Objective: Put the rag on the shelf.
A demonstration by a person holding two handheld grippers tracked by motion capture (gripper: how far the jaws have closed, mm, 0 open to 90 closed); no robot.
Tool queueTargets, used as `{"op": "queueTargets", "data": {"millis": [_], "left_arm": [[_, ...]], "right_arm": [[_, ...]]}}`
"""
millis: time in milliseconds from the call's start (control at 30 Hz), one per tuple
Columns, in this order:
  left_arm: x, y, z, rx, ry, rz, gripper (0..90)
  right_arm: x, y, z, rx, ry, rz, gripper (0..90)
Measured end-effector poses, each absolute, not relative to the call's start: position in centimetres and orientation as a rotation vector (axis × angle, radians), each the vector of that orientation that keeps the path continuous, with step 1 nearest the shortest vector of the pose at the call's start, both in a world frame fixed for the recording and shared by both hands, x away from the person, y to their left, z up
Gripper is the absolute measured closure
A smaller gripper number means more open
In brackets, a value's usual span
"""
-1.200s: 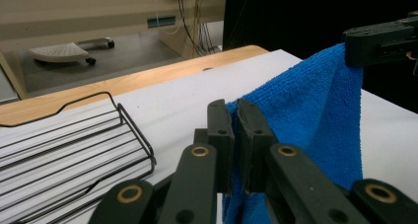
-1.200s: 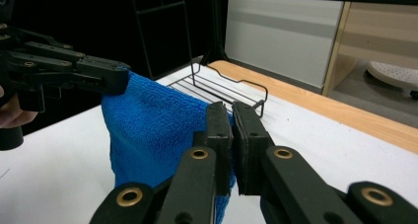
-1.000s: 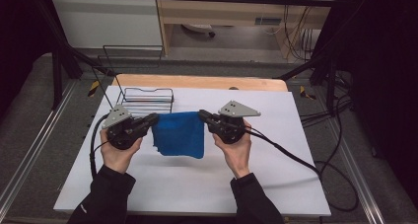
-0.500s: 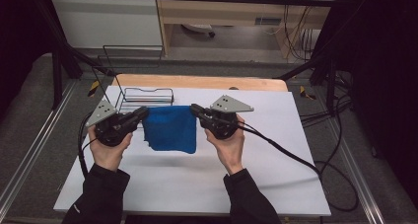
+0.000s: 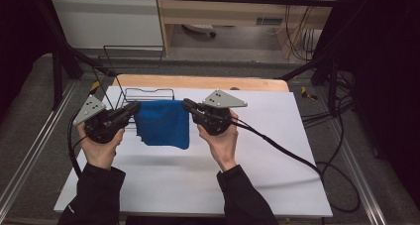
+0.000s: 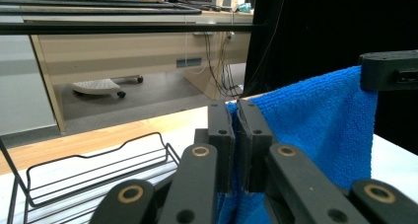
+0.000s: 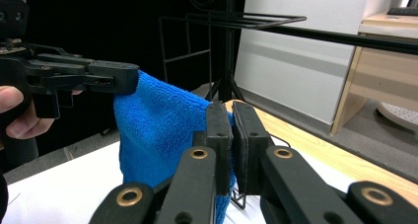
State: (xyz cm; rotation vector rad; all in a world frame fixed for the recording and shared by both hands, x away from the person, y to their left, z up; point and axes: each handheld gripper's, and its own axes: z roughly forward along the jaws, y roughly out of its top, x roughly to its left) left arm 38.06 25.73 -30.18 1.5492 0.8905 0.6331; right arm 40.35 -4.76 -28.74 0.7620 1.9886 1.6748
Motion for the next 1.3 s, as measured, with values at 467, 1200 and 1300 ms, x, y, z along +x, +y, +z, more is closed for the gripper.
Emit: {"op": "queueTargets", "data": {"millis": [467, 1200, 1300], "left_arm": [[38.0, 27.5, -28.8, 1.49, 0.886, 0.669, 85.8], [39.2, 30.3, -25.4, 1.406, 0.886, 0.738, 85.9], [39.5, 30.5, -24.7, 1.393, 0.888, 0.745, 86.0]], "right_arm": [[40.8, -3.1, -27.2, 0.721, 1.957, 1.707, 87.0], [42.1, 0.3, -23.9, 0.661, 1.893, 1.725, 87.0], [42.4, 0.7, -23.2, 0.652, 1.882, 1.724, 87.0]]}}
